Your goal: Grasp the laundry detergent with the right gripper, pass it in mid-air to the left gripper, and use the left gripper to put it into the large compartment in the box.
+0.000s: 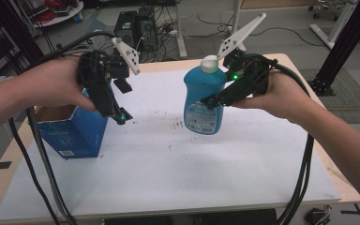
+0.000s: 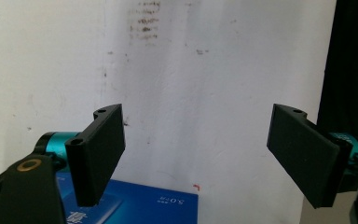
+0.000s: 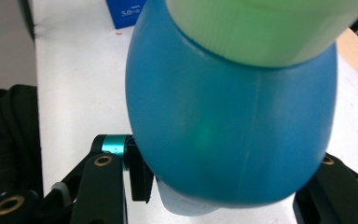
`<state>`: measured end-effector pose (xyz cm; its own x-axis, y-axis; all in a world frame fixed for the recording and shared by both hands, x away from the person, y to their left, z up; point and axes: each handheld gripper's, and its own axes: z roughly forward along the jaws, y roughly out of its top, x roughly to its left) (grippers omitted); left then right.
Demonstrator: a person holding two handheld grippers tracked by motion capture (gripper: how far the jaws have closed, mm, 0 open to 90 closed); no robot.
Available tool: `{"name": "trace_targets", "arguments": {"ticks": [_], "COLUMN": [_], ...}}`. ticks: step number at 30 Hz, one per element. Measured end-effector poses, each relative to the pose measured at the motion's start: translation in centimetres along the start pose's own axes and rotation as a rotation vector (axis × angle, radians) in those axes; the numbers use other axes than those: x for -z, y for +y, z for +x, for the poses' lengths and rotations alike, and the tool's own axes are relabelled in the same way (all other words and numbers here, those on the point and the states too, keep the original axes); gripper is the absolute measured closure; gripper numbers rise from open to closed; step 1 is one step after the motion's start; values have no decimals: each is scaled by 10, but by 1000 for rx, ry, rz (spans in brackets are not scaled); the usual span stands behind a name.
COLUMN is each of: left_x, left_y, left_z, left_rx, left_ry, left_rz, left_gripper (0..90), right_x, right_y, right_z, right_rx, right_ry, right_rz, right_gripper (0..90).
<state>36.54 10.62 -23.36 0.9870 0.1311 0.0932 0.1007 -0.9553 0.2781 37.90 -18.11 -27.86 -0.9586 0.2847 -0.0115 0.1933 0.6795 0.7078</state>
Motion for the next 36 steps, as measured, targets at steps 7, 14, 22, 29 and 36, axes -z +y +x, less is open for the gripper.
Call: {"name": "trace_targets", "arguments": {"ticks": [7,14,22,29,36], "left_x": [21,44,60,68,65], "left_y": [9,26,45,65,79], "left_z": [7,13,20,25,25], "left_rx": [-1,-21,-42,-86,-111], "left_ry": [-9,-26,-49,-71,-86], "left_rz": [-50,-101,-149,-144,-129], "left_gripper": [193,193,193,193,193], "right_x": [4,4,1,-4,-8], "right_y": [17,35,53,65,71], "right_z": [0,1,3,7,9], "right_rx": [55,106,142,168,181], "right_ry": [44,81,114,132,149], "right_rz": [16,29,25,32,29], "right_gripper": [479,479,479,478,478]}}
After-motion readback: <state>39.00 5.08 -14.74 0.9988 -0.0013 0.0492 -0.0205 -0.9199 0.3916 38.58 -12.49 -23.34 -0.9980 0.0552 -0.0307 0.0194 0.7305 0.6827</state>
